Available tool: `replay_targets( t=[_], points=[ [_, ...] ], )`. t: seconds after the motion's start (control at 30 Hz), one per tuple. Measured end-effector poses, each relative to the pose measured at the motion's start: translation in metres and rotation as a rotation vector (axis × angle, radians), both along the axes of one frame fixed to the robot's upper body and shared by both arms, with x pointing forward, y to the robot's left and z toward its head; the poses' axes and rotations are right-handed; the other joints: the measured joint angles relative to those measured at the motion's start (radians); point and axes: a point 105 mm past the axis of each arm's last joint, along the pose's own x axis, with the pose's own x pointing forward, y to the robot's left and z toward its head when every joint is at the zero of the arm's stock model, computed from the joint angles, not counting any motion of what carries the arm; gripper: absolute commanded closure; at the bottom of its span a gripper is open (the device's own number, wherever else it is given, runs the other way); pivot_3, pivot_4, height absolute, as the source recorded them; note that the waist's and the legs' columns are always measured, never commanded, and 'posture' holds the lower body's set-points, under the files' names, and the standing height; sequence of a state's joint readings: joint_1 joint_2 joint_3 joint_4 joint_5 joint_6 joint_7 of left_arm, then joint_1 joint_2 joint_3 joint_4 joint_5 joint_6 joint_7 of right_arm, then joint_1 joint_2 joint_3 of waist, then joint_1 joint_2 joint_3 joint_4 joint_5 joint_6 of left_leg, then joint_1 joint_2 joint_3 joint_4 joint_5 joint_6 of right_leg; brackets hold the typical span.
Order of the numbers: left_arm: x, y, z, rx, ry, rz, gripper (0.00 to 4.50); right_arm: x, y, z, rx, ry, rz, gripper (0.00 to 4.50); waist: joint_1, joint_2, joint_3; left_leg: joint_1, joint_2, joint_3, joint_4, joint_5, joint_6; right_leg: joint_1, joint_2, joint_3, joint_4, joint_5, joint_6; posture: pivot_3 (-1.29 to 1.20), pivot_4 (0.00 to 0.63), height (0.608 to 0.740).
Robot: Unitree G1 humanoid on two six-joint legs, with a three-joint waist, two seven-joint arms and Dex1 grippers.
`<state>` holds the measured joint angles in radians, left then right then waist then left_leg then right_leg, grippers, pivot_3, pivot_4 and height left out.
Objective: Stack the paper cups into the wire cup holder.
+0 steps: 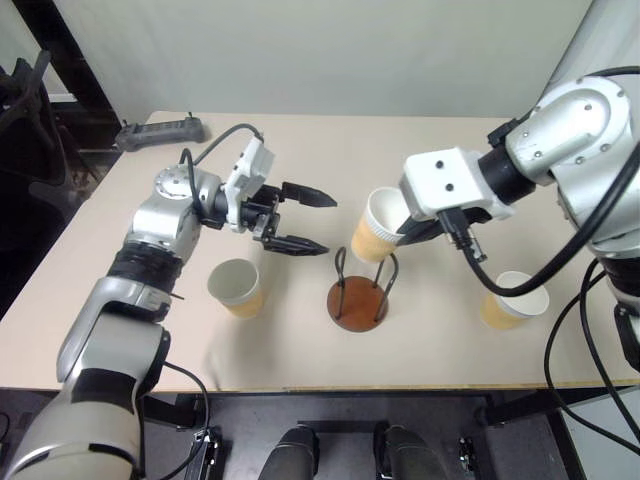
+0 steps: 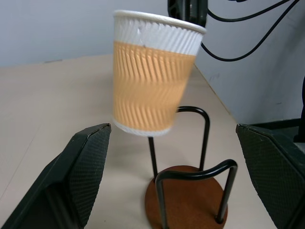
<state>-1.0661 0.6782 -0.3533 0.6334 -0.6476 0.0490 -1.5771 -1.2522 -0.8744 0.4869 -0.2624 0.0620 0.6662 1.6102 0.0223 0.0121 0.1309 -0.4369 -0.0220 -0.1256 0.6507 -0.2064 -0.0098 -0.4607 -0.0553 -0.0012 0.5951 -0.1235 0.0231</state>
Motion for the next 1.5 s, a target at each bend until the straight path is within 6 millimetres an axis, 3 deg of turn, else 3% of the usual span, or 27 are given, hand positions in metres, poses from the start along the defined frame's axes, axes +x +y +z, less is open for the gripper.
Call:
replay_targets(
  t=[0.23, 0.87, 1.0, 1.33, 1.5],
  points=[
    [0.002, -0.003, 0.001, -0.014, -0.013, -0.004, 0.00, -0.002, 0.005, 0.009, 0.000, -0.019, 0.021, 4.48, 0.004, 0.000, 0.000, -0.001, 0.000, -0.001, 0.000, 0.000, 0.001, 0.000, 0.000, 0.000, 0.000, -0.001, 0.001, 0.00, 0.150, 0.740],
    [0.003, -0.001, 0.002, -0.014, -0.022, 0.003, 0.00, -0.012, 0.000, -0.019, -0.063, 0.080, 0.058, 4.48, 0.002, 0.000, 0.000, -0.001, 0.000, 0.000, 0.002, 0.000, 0.001, 0.000, 0.000, 0.000, 0.001, -0.001, 0.001, 0.00, 0.150, 0.740],
    [0.003, -0.001, 0.002, -0.013, -0.023, 0.004, 0.00, -0.013, 0.004, -0.020, -0.058, 0.081, 0.076, 3.67, 0.002, 0.000, 0.000, -0.001, 0.000, 0.000, 0.002, 0.000, 0.001, 0.000, 0.000, 0.000, 0.001, -0.001, 0.001, 0.00, 0.150, 0.740],
    [0.003, 0.000, 0.002, -0.012, -0.023, 0.005, 0.00, -0.007, 0.014, -0.019, -0.019, 0.059, 0.072, 0.26, 0.002, 0.000, 0.000, -0.001, 0.000, 0.000, 0.005, 0.000, 0.001, 0.000, 0.000, 0.000, 0.004, -0.001, 0.001, 0.00, 0.150, 0.740],
    [0.003, 0.001, 0.003, -0.009, -0.023, 0.010, 0.00, 0.008, 0.014, -0.001, 0.072, 0.024, -0.015, 0.26, 0.002, 0.000, 0.000, -0.002, 0.000, -0.001, 0.008, 0.000, 0.001, 0.000, 0.000, 0.000, 0.006, -0.001, 0.001, 0.00, 0.150, 0.740]
  ],
)
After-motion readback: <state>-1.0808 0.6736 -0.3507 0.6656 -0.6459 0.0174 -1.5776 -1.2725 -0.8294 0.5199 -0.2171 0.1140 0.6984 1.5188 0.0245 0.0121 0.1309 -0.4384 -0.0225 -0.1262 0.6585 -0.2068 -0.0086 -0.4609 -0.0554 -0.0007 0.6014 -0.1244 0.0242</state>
